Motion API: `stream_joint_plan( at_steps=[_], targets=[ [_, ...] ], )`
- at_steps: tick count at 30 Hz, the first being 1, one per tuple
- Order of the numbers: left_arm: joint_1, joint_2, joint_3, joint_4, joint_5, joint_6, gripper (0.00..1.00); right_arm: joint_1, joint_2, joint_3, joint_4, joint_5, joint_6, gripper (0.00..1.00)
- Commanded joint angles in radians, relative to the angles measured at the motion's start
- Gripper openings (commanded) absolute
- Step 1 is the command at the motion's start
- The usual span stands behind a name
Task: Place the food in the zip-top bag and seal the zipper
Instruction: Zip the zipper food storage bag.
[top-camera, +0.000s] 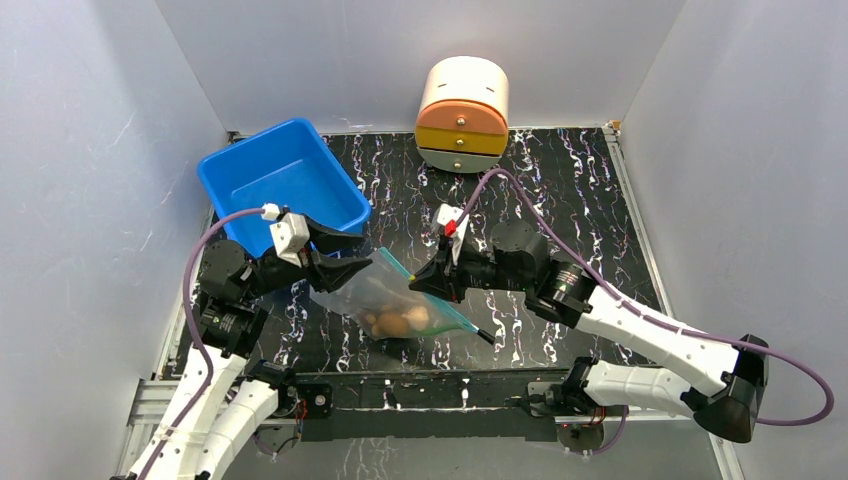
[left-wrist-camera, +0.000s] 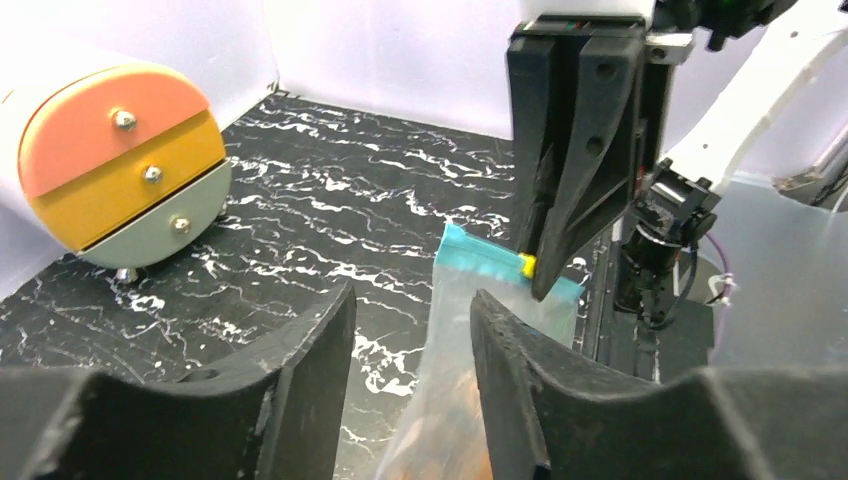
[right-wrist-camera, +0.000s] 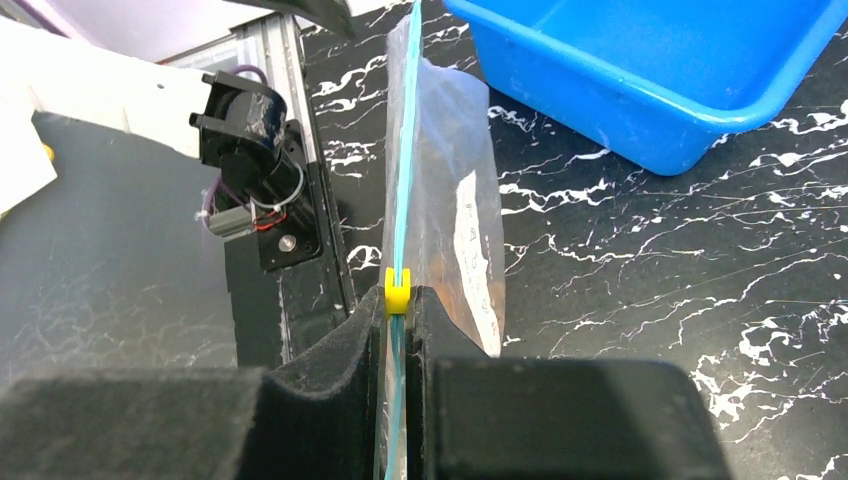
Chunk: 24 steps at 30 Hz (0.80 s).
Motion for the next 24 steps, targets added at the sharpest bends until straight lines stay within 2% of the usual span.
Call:
stream_joint_plan(
  at_steps=[1, 4, 7, 10, 16, 20, 22, 24],
  targets=[
    [0.003, 0.002, 0.086, -0.172, 0.047, 0.229, 0.49, -0.005, 0.019, 0.063, -0.016, -0.056, -0.052, 0.00],
    [0.003, 0.015, 0.121, -0.262, 0.101, 0.334, 0.55, -0.004, 0.058, 0.115, -0.031, -0.088, -0.086, 0.00],
    [0.003, 0.013, 0.156, -0.442, 0.227, 0.589, 0.58, -0.005, 0.094, 0.168, -0.053, -0.111, -0.124, 0.00],
    [0.004, 0.023, 0.185, -0.498, 0.211, 0.677, 0.60, -0.005, 0.139, 0.237, -0.096, -0.149, -0.156, 0.00],
    [0.004, 0.100, 0.225, -0.489, 0.260, 0.672, 0.60, -0.004, 0.222, 0.332, -0.161, -0.230, -0.205, 0.00],
    [0.004, 0.114, 0.205, -0.431, 0.231, 0.637, 0.60, -0.005, 0.265, 0.377, -0.204, -0.267, -0.225, 0.00],
    [0.003, 0.112, 0.195, -0.410, 0.254, 0.630, 0.59, -0.005, 0.276, 0.385, -0.205, -0.292, -0.226, 0.00],
    [0.003, 0.112, 0.196, -0.405, 0.284, 0.628, 0.53, -0.004, 0.283, 0.390, -0.204, -0.299, -0.226, 0.00]
  ],
)
